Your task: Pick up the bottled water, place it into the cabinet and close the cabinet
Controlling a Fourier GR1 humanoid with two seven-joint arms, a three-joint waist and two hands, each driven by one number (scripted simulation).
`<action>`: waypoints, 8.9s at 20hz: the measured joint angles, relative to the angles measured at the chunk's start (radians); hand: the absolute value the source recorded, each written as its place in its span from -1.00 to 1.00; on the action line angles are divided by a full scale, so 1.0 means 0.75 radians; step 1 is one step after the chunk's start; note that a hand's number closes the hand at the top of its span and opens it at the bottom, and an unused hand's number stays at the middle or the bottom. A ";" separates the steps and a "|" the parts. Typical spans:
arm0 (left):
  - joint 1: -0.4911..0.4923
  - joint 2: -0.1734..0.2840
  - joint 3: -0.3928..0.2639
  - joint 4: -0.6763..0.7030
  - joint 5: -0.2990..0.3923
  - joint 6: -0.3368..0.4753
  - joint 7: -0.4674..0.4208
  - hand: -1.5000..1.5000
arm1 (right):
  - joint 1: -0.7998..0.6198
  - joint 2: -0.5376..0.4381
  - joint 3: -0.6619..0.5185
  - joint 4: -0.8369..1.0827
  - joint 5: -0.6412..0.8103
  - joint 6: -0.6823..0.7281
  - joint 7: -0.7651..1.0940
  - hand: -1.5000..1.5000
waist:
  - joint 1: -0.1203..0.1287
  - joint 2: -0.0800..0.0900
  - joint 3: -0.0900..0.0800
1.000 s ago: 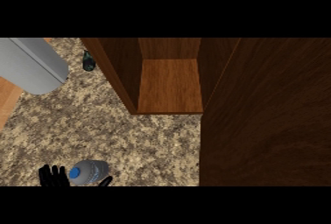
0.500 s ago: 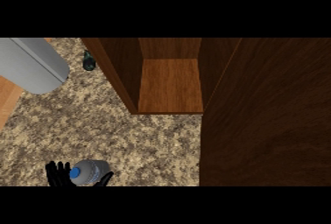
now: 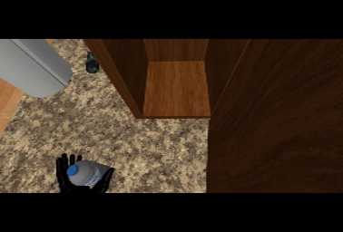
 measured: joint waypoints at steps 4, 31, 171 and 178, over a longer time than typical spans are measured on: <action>-0.057 0.002 -0.002 0.054 0.044 -0.029 -0.036 1.00 | 0.014 0.003 0.002 -0.001 -0.002 0.011 -0.003 -1.00 | -0.002 0.000 0.000; -0.406 0.179 -0.283 -0.103 -0.190 -0.240 0.299 1.00 | -0.067 -0.015 -0.028 0.014 -0.033 0.003 0.025 -1.00 | 0.003 -0.001 0.002; -0.113 0.511 -0.727 -1.096 -0.274 0.316 0.646 -1.00 | -0.458 -0.115 0.678 0.001 -0.012 0.124 0.612 1.00 | 0.024 -0.012 -0.006; 0.006 0.585 -0.661 -1.190 -0.226 0.270 0.621 -1.00 | -0.596 -0.044 0.856 -0.062 0.248 -0.003 0.760 1.00 | 0.035 -0.014 -0.007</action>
